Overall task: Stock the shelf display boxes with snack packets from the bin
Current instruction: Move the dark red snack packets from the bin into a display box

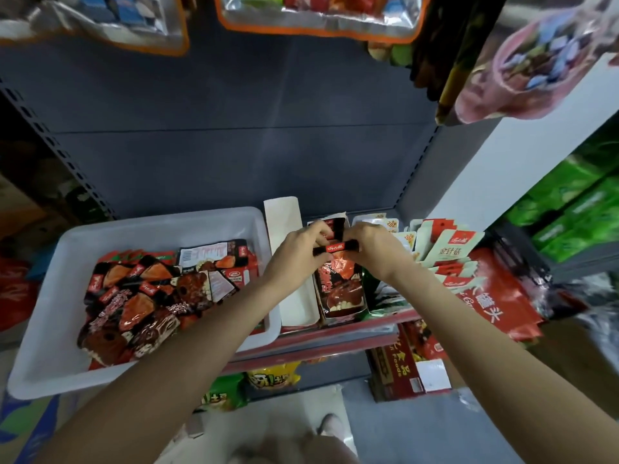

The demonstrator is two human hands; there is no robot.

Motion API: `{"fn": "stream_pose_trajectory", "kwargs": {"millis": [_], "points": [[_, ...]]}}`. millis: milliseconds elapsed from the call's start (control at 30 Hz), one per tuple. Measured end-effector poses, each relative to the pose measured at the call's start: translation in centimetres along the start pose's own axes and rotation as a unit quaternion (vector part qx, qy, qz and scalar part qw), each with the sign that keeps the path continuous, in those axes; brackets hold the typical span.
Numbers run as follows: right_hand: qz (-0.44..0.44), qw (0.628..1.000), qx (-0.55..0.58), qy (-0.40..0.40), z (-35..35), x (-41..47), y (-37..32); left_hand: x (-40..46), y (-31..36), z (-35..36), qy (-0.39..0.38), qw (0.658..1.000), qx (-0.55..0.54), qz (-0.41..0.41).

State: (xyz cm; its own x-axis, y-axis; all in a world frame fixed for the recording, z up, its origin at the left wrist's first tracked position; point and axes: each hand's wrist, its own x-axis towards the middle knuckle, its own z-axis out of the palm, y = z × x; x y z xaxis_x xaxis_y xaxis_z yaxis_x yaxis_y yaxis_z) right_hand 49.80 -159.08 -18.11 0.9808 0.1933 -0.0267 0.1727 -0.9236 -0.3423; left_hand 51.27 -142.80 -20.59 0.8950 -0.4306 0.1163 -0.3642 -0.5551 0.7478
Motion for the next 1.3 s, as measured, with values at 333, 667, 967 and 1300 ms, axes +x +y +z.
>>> {"fn": "stream_pose_trajectory", "kwargs": {"millis": [333, 667, 967, 1300], "points": [[0.055, 0.997, -0.044, 0.021, 1.4, -0.1, 0.2, -2.2, -2.3, 2.7, -0.046, 0.980, 0.189, -0.033], [0.057, 0.993, -0.104, 0.009, 1.9, -0.2, -0.3, -2.8, -2.7, 5.4, 0.006, 0.966, 0.256, -0.038], [0.045, 0.993, -0.107, -0.020, 1.5, -0.6, -0.7, -2.6, -2.6, 3.9, 0.002, 0.977, 0.213, -0.034], [0.024, 0.996, -0.084, -0.033, 2.0, 0.1, -0.3, -2.1, -1.6, 2.7, 0.045, 0.964, 0.262, -0.019]]}}
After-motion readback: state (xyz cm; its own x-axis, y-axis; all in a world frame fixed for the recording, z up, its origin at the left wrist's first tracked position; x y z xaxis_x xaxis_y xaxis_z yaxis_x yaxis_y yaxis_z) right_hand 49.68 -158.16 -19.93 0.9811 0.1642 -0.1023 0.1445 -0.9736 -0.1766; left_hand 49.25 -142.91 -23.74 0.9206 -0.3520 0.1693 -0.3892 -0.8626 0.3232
